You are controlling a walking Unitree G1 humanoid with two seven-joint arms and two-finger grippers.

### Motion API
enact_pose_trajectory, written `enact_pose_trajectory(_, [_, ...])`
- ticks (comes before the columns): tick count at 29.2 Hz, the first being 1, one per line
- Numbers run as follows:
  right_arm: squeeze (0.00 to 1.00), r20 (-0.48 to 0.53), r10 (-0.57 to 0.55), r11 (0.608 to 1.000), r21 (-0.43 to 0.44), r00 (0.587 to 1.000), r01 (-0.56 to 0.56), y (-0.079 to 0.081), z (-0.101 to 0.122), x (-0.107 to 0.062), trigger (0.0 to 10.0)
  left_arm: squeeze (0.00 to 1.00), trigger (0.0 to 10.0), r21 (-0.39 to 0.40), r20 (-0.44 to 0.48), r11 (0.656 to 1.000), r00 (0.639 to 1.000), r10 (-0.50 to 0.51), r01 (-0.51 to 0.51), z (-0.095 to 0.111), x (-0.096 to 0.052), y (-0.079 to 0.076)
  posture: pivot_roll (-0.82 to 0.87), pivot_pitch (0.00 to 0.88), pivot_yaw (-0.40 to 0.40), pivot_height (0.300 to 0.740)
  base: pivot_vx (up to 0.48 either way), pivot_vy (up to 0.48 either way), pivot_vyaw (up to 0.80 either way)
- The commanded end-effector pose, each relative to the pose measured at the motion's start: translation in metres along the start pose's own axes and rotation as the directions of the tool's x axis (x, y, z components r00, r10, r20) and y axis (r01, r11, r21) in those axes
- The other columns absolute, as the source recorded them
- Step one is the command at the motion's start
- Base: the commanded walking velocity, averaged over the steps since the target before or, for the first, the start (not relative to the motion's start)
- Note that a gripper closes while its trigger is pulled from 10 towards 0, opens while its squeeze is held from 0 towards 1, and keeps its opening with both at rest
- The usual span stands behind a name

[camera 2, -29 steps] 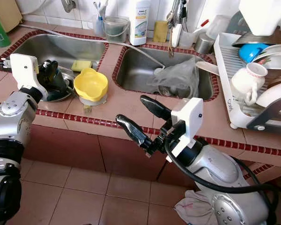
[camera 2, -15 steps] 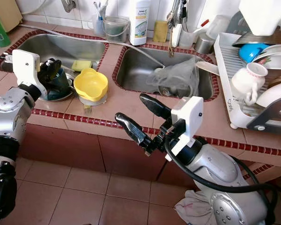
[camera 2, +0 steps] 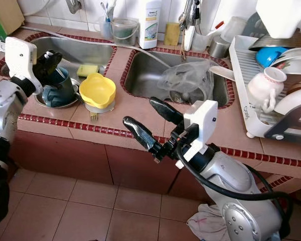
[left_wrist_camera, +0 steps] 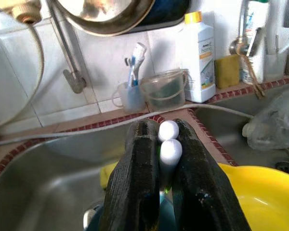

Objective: Kitchen organization

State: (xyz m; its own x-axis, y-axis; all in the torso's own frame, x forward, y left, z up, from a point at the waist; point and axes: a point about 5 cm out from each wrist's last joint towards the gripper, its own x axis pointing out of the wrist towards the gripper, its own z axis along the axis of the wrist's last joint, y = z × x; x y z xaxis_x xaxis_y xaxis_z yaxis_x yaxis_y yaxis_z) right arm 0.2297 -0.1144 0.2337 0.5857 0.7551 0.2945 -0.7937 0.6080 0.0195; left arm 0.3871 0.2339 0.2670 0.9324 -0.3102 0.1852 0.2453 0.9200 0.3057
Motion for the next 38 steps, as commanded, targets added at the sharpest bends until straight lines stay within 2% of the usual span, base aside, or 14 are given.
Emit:
enact_pose_trajectory(1, [0.0, 0.005, 0.015, 1.0, -0.007, 1.0, -0.015, 0.001, 0.001, 0.001, 10.0, 0.0, 10.0, 0.041, 0.021, 0.999, 0.999, -0.024, 0.024, 0.014, 0.003, 0.003, 0.04, 0.093, -0.042, 0.74, 0.0, 0.0, 0.0])
enact_pose_trajectory(6, [0.0, 0.009, 0.016, 1.0, -0.005, 1.0, -0.016, -0.001, -0.001, 0.003, 10.0, 0.0, 10.0, 0.071, 0.03, 0.996, 0.998, -0.06, 0.057, 0.022, 0.004, 0.007, 0.05, 0.086, -0.04, 0.74, 0.0, 0.0, 0.0])
enact_pose_trajectory(15, [0.0, 0.026, 0.011, 1.0, -0.013, 1.0, -0.01, -0.005, -0.002, 0.005, 10.0, 0.0, 10.0, 0.052, 0.052, 0.993, 0.992, -0.113, 0.111, 0.026, 0.0, 0.009, 0.05, 0.05, -0.034, 0.74, 0.0, 0.0, 0.0])
enact_pose_trajectory(24, [0.0, 0.052, 0.007, 0.999, -0.038, 0.999, -0.005, -0.011, 0.0, 0.01, 10.0, 0.0, 10.0, 0.082, 0.07, 0.992, 0.992, -0.104, 0.098, 0.037, -0.003, 0.022, 0.05, 0.014, -0.033, 0.74, 0.0, 0.0, 0.0])
enact_pose_trajectory(29, [0.0, 0.059, 0.008, 0.999, -0.045, 0.998, -0.005, -0.013, 0.001, 0.012, 10.0, 0.0, 10.0, 0.073, 0.095, 0.994, 0.992, -0.087, 0.08, 0.043, -0.003, 0.027, 0.06, 0.007, -0.035, 0.74, 0.0, 0.0, 0.0])
enact_pose_trajectory(34, [0.0, 0.091, -0.034, 0.998, -0.048, 0.995, 0.039, -0.018, 0.002, 0.013, 10.0, 0.0, 10.0, -0.013, 0.129, 0.999, 0.991, -0.035, 0.037, 0.043, -0.002, 0.028, 0.05, 0.0, -0.035, 0.74, 0.0, 0.0, 0.0])
enact_pose_trajectory(36, [0.0, 0.099, -0.046, 0.997, -0.051, 0.994, 0.051, -0.02, 0.002, 0.013, 10.0, 0.0, 10.0, -0.023, 0.134, 0.999, 0.991, -0.028, 0.032, 0.042, -0.002, 0.027, 0.05, 0.0, -0.035, 0.74, 0.0, 0.0, 0.0])
enact_pose_trajectory(38, [0.0, 0.124, -0.096, 0.994, -0.048, 0.988, 0.102, -0.025, 0.003, 0.013, 10.0, 0.0, 10.0, -0.074, 0.158, 0.997, 0.987, 0.023, -0.012, 0.038, -0.001, 0.024, 0.05, 0.0, -0.035, 0.74, 0.0, 0.0, 0.0])
